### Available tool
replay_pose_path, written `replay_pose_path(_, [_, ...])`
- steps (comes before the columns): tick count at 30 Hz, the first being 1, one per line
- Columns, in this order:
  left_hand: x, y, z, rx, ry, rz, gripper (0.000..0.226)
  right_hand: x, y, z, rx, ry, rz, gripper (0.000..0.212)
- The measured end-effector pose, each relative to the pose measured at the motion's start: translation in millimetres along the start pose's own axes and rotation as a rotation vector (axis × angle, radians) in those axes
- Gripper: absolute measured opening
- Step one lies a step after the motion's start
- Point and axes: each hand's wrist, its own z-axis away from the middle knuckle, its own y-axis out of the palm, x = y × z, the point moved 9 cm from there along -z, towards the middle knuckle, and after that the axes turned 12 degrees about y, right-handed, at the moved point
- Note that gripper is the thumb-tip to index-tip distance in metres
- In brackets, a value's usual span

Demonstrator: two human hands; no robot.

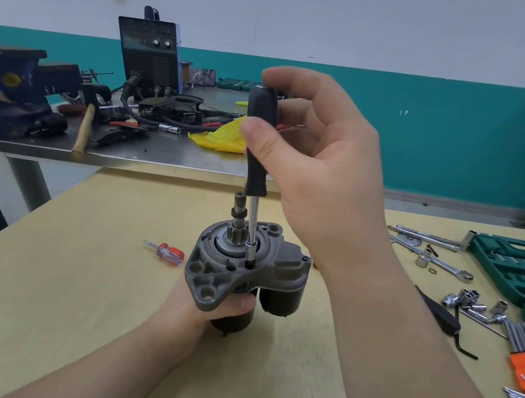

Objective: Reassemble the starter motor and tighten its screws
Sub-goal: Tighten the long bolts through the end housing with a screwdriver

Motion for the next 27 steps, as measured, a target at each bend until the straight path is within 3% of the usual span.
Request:
replay_pose_path(2, [-4,0,-1,-0.015,0.005,0.014,0.076,0,-1,0,-0.021,-0.003,0.031,0.030])
replay_pose_path(7, [-4,-1,-1,-0.030,0.014,0.048,0.074,-11,-1,-1,0.021,0.088,-0.099,0.019])
replay_pose_path(11, [-9,4,-1,0.007,0.013,0.033,0.057,-2,0,1,-0.004,0.014,-0.001,0.026])
replay_pose_path(19, [-12,2,-1,-0.013,0.029,0.002,0.054,-10,4,0,0.072,0.087,-0.102,0.023])
replay_pose_path(24, [-10,3,-2,-0.001,0.035,0.012,0.044,-3,1,0,-0.011,0.000,0.054,0.032])
replay_pose_path(27, [-4,2,-2,-0.014,0.028,0.039,0.058,-6,0,-1,-0.001,0.043,-0.002,0.025])
